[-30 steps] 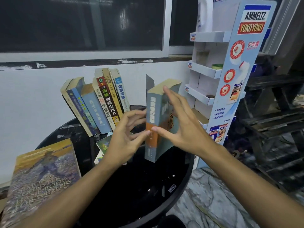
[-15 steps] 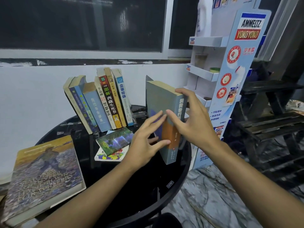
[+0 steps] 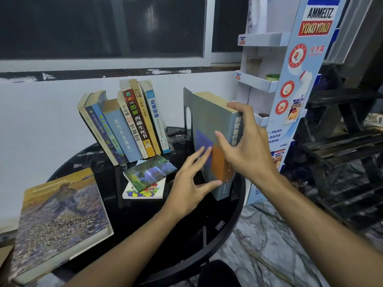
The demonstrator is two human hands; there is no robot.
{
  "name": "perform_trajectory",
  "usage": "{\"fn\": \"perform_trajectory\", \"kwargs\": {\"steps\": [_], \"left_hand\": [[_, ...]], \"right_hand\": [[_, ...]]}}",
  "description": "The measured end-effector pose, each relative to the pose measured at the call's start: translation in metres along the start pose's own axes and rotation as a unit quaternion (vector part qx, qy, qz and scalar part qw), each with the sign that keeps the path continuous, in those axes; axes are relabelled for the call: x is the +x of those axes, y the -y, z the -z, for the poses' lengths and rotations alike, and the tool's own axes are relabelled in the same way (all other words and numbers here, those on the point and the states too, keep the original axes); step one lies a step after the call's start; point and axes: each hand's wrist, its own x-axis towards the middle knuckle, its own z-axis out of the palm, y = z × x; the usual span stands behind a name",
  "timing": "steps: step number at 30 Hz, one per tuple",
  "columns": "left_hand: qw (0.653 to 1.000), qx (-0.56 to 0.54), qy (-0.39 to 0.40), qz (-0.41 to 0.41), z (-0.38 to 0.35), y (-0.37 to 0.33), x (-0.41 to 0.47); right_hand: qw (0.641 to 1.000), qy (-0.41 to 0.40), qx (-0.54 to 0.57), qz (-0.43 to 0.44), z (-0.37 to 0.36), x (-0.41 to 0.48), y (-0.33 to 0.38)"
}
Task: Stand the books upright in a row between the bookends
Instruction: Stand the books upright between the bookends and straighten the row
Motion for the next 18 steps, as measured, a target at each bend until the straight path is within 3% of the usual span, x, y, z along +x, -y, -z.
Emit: {"fn": "perform_trajectory", "kwargs": {"steps": [8,13,18], "left_hand": [[0.998,-0.020,0.056,0.029,0.018,-0.006,0.001],[0.988,0.153,-0.006,-0.003,0.073,-0.005,0.038],[0.924,0.367,-0.102,0.014,0.133,0.001,0.096]], "right_hand": [[1.000,-0.027,0.012,0.000,-0.007,-0.006,0.005],[0.999,-0.037,0.031,-0.009,-0.009,0.000,0.004],[0.999,-0.026,0.026,0.008,-0.018,0.013,0.004]]}}
